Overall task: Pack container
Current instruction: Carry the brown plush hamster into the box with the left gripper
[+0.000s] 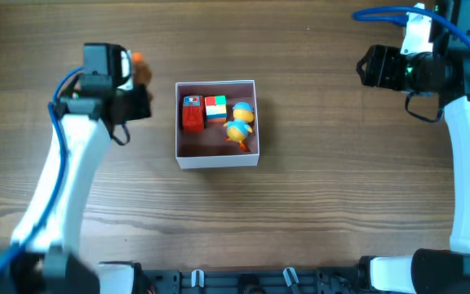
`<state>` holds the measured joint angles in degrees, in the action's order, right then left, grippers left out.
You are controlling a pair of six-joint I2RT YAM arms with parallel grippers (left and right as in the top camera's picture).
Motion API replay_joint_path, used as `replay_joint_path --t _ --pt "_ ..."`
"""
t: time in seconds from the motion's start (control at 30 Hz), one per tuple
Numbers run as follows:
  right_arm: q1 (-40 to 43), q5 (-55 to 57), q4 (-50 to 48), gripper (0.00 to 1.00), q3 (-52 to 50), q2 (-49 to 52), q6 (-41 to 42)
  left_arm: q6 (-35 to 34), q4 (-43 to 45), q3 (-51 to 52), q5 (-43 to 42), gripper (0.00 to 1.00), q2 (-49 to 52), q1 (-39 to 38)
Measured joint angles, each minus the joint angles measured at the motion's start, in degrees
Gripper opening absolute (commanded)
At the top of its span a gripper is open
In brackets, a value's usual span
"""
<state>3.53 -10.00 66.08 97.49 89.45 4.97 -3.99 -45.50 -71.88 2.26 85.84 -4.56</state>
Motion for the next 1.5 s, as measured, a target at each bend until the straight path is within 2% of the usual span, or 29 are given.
replay_joint_path --t 0.03,0.1,0.17,0.23,0.33,0.43,0.5,0.53,0.57,0.6,0.63,0.67,0.73,0.77,1.17,1.37,1.4,1.47,1.5 --pt "0.0 0.0 0.0 0.80 0.0 0.6 0.0 2.2 -0.1 -0.1 0.0 0.04 -2.7 -3.1" --pt "0.0 0.0 0.2 0.80 0.0 2.0 0.0 11.4 -0.1 -0.4 -0.2 0.04 -7.1 -12.2" --pt "0.0 0.0 0.3 0.80 0.0 2.8 0.0 21.5 -0.1 -0.5 -0.2 0.04 -6.8 -17.9" --pt "0.0 0.0 0.4 0.80 0.0 2.9 0.0 28.0 -0.2 -0.5 0.0 0.04 -5.1 -20.2" --pt "0.0 0.0 0.4 0.80 0.0 2.9 0.0 33.6 -0.9 -0.5 0.0 0.04 1.5 -22.2" --pt "0.0 0.0 0.4 0.80 0.0 2.9 0.0 35.1 -2.8 -0.5 0.1 0.04 10.0 -22.2" --pt "0.0 0.0 0.4 0.80 0.0 2.9 0.0 35.3 -3.4 -0.5 0.1 0.19 13.1 -22.2" --pt "0.0 0.0 0.4 0.80 0.0 2.9 0.0 35.3 -3.8 -0.5 0.0 0.19 14.0 -22.2" --pt "0.0 0.0 0.4 0.80 0.0 2.9 0.0 35.3 -4.4 -0.5 -0.5 0.30 14.6 -22.2" --pt "0.0 0.0 0.4 0.80 0.0 2.9 0.0 35.3 -5.0 -0.5 -1.5 0.46 15.1 -22.2" --pt "0.0 0.0 0.4 0.80 0.0 2.9 0.0 35.5 -5.2 -0.5 -2.0 0.51 15.2 -22.2" --pt "0.0 0.0 0.4 0.80 0.0 2.9 0.0 35.7 -5.5 -0.5 -2.7 0.70 15.2 -22.2" --pt "0.0 0.0 0.4 0.80 0.0 2.9 0.0 36.0 -5.7 -0.5 -3.2 0.99 15.2 -22.2" --pt "0.0 0.0 0.4 0.80 0.0 2.9 0.0 35.9 -5.5 -0.5 -3.2 1.00 15.2 -22.2" --pt "0.0 0.0 0.4 0.81 0.0 2.9 0.0 35.1 -4.9 -0.6 -3.6 1.00 13.9 -22.1" --pt "0.0 0.0 0.6 0.80 0.0 4.0 0.0 31.8 -2.6 -1.5 -3.2 0.98 0.3 -22.1" --pt "0.0 0.0 0.6 0.80 0.0 4.1 0.0 31.5 -2.5 -1.8 -3.2 0.89 -1.2 -22.1" --pt "0.0 0.0 0.6 0.80 0.0 4.2 0.0 30.6 -2.5 -1.9 -3.0 0.18 -1.1 -22.1" --pt "0.0 0.0 0.7 0.80 0.0 4.2 0.0 29.3 -2.5 -1.9 -3.0 0.13 -0.6 -22.1"
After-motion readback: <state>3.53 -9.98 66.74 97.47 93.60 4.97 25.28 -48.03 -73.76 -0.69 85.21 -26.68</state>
